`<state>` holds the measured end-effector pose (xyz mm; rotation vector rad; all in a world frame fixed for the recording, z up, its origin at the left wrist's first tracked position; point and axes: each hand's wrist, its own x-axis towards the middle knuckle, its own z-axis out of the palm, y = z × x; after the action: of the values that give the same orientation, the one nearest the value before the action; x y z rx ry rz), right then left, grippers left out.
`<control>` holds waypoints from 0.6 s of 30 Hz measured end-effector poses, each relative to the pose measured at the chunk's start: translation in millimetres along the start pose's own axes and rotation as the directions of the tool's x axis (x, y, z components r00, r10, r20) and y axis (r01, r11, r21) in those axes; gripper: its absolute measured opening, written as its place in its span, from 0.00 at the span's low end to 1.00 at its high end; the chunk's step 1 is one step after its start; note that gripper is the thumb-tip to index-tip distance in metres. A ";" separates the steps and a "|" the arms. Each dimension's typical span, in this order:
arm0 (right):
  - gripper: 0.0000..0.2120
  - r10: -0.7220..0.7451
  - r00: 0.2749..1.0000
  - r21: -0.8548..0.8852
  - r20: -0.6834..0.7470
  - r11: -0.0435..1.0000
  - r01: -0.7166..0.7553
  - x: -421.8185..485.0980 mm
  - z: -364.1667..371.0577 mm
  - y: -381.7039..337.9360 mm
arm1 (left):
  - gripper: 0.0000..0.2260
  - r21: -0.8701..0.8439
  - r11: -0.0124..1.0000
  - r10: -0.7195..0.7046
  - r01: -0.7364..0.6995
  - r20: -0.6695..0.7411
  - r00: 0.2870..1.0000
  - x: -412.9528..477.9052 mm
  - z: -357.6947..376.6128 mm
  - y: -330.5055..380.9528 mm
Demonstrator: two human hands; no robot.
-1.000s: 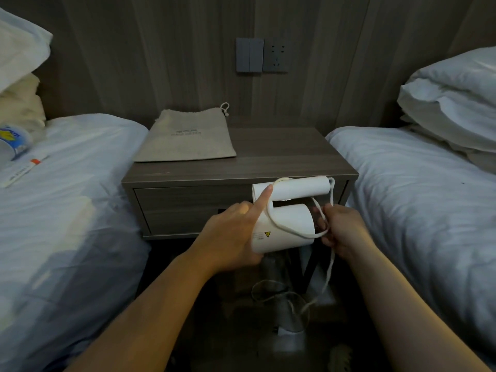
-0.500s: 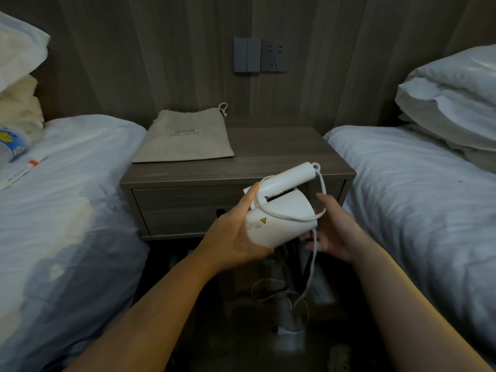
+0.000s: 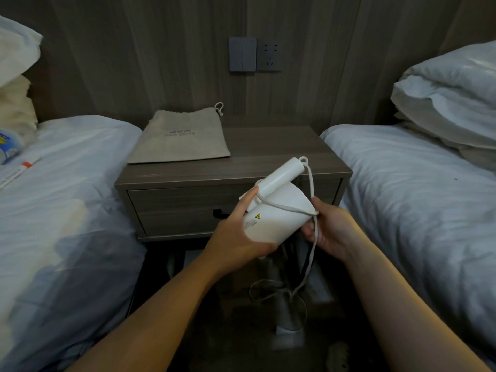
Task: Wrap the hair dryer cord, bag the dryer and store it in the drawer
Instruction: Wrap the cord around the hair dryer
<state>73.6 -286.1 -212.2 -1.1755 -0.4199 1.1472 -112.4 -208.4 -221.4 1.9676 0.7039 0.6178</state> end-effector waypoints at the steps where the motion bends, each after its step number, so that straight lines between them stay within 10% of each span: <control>1: 0.16 -0.010 1.000 0.032 -0.013 0.999 0.011 1.1 0.8 1.3 | 0.46 -0.001 1.000 -0.008 0.008 -0.007 1.000 0.3 1.1 -0.7; 9: 0.13 -0.023 0.981 0.171 0.195 0.985 -0.011 0.1 -3.3 6.0 | 0.41 -0.101 0.992 -0.079 0.074 -0.039 0.996 2.1 4.1 -3.3; 18: 0.17 0.009 0.999 0.170 -0.038 0.985 -0.002 1.1 6.7 24.7 | 0.40 -0.202 0.977 -0.057 0.064 0.039 0.998 -1.9 18.4 1.0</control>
<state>57.1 -283.2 -231.5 -1.0484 -0.2839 1.1403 -101.2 -221.2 -228.9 1.7578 0.6518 0.5954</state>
